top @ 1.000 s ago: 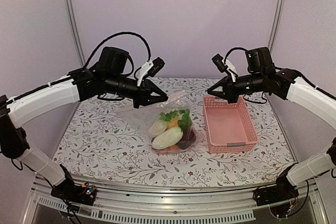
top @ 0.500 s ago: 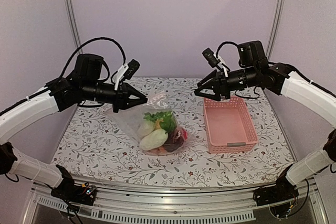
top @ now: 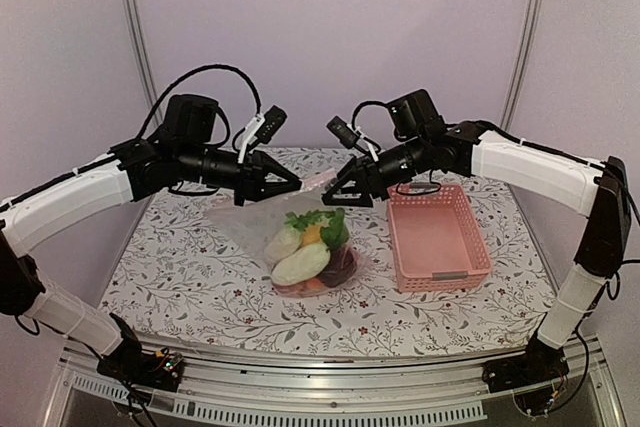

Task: Place the food in the zip-top bag and seal the zipper
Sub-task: Pick up the zipper food storage bag from the center of the board, then hold the zipper from the zipper food storage bag.

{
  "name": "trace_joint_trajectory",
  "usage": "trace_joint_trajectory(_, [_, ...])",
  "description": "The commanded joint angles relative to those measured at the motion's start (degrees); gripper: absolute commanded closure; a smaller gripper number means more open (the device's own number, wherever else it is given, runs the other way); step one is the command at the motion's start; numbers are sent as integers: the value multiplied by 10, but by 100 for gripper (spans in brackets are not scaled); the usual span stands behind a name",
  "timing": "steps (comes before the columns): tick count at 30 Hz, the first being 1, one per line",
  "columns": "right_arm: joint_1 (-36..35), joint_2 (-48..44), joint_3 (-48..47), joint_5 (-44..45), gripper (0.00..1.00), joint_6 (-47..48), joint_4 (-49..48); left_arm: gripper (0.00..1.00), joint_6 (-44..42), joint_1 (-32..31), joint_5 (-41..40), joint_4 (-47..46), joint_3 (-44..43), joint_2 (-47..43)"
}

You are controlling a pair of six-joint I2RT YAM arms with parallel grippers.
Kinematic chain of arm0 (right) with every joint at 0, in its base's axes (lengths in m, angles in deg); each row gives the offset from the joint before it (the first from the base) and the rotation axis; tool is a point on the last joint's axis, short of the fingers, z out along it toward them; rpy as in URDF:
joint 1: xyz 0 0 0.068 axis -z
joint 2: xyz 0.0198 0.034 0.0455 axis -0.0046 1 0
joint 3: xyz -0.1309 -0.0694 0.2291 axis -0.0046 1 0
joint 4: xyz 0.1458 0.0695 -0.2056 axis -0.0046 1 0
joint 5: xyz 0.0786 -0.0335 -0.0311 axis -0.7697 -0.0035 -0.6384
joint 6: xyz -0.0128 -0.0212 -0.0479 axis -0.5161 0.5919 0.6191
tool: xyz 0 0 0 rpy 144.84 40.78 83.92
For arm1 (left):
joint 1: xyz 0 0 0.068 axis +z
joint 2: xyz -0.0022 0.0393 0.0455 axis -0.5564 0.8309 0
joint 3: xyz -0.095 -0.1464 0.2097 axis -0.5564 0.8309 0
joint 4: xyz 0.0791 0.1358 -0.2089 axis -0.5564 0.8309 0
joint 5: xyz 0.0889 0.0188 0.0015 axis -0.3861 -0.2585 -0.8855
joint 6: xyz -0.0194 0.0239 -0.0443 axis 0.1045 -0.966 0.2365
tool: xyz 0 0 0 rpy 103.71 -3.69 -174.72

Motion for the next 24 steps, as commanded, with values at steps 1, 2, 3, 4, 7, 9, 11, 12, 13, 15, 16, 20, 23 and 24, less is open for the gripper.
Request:
trace_joint_trajectory(1, [-6,11,-40,-44,42,-9,-20,98,0,-5,14,-16,-21,17])
trace_joint_trajectory(2, [-8,14,-43,-49,42,-10,-20,98,0,-5,13,-15,-23,19])
trace_joint_trajectory(3, [-10,14,-45,-52,42,-11,-20,97,-1,-6,12,-15,-25,22])
trace_joint_trajectory(4, [-12,12,-45,-56,43,-10,-20,96,-2,-5,11,-15,-29,24])
trace_joint_trajectory(7, [-13,11,-44,-63,66,-13,-22,94,-3,-5,7,-15,-36,32])
trace_joint_trajectory(9, [-13,13,-43,-66,86,-14,-21,89,-3,-6,8,-16,-39,37])
trace_joint_trajectory(11, [-13,14,-42,-64,99,-12,-18,82,-1,-6,8,-18,-40,42])
trace_joint_trajectory(12, [-14,13,-43,-61,100,-9,-14,79,-1,-6,9,-18,-41,45])
trace_joint_trajectory(13, [-13,12,-43,-58,100,-7,-12,77,-2,-6,11,-18,-40,46])
trace_joint_trajectory(15, [-13,8,-42,-53,100,-3,-10,76,-4,-7,13,-18,-39,49])
trace_joint_trajectory(16, [-13,5,-43,-52,100,-1,-9,77,-5,-8,14,-17,-38,50])
trace_joint_trajectory(20, [-13,-2,-43,-46,100,5,-3,91,-8,-8,21,-15,-39,56])
trace_joint_trajectory(23, [-13,-10,-39,-20,100,12,1,99,-7,-9,24,-12,-43,58])
trace_joint_trajectory(24, [-11,-15,-35,-3,100,13,1,100,-9,-8,22,-8,-45,57])
